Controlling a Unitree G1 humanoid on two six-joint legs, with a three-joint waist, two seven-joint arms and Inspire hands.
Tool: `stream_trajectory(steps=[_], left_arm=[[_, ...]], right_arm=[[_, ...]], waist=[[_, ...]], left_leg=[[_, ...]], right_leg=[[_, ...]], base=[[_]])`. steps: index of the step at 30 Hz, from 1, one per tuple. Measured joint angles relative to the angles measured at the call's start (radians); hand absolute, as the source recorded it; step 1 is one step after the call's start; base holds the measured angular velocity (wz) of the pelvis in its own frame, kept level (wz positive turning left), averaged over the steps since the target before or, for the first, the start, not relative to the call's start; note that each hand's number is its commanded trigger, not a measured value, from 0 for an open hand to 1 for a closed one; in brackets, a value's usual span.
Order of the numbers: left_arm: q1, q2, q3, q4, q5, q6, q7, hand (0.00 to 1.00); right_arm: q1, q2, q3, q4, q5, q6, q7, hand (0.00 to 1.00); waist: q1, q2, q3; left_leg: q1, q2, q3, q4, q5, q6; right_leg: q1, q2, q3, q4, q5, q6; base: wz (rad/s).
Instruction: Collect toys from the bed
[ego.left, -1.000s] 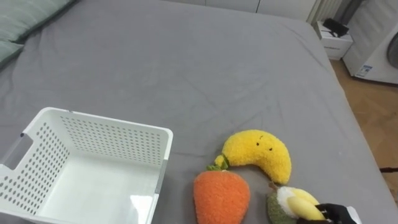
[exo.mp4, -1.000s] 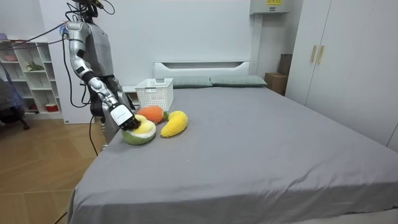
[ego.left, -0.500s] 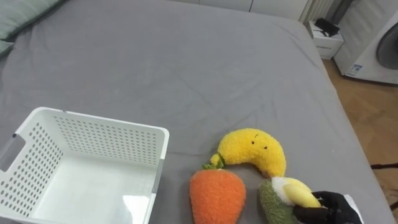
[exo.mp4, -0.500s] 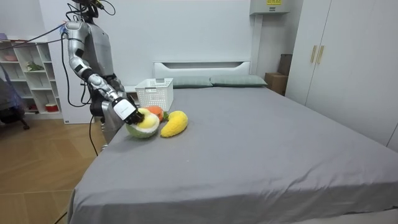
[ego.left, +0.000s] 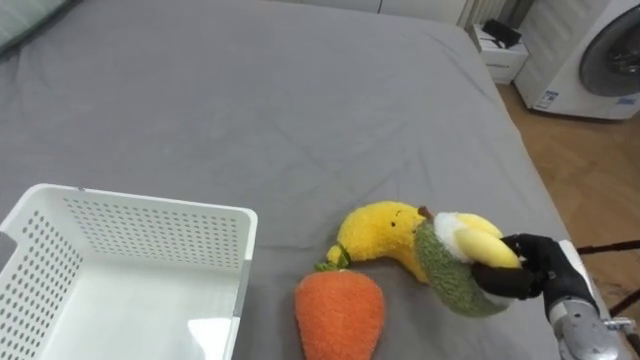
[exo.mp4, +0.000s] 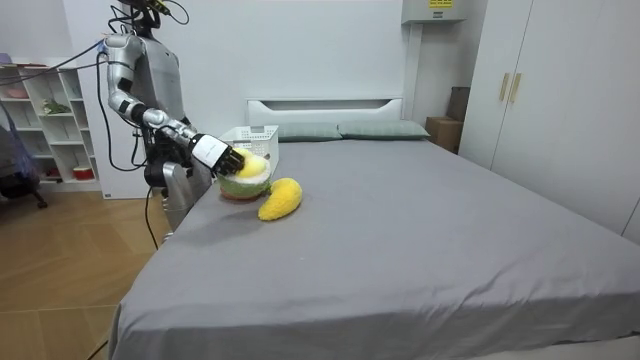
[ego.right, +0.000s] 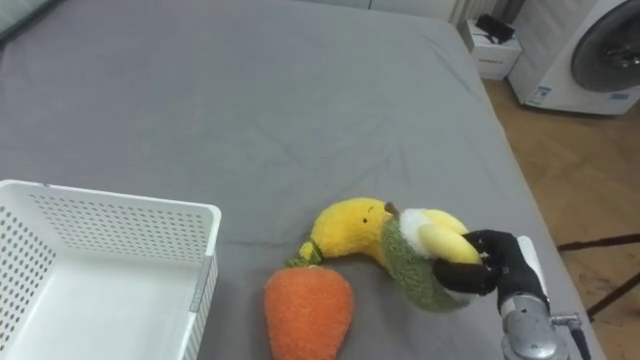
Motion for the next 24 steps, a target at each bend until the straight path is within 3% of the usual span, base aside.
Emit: stream_trajectory(steps=[8,14,24], left_arm=[[-0.001,-0.008,0.002,0.004,0.000,-0.008,0.011,0.00],[-0.005,-0.010,-0.002,0.021,0.000,-0.007,0.020,0.00],[-0.019,-0.017,-0.061,0.007,-0.001,-0.011,0.044,0.00]], right_arm=[[0.000,0.000,0.000,-0.182,-0.033,0.012,0.017,1.00],[-0.003,0.000,0.006,-0.284,-0.058,0.020,0.029,1.00],[-0.081,0.000,0.149,-0.322,-0.124,0.042,0.059,1.00]], waist=[[0.001,0.005,-0.0012],[0.026,0.007,0.0003],[0.077,0.008,0.0004]], left_leg=[[-0.006,0.000,0.001,0.000,0.000,0.000],[-0.009,0.000,0.001,-0.003,0.001,0.000],[-0.025,-0.005,-0.027,0.000,0.004,0.002]], right_leg=[[-0.009,0.003,0.002,0.001,0.000,0.000],[-0.011,0.003,0.001,0.001,0.000,0.000],[-0.013,-0.004,-0.029,0.000,0.000,0.000]], base=[[0.00],[0.00],[0.09]])
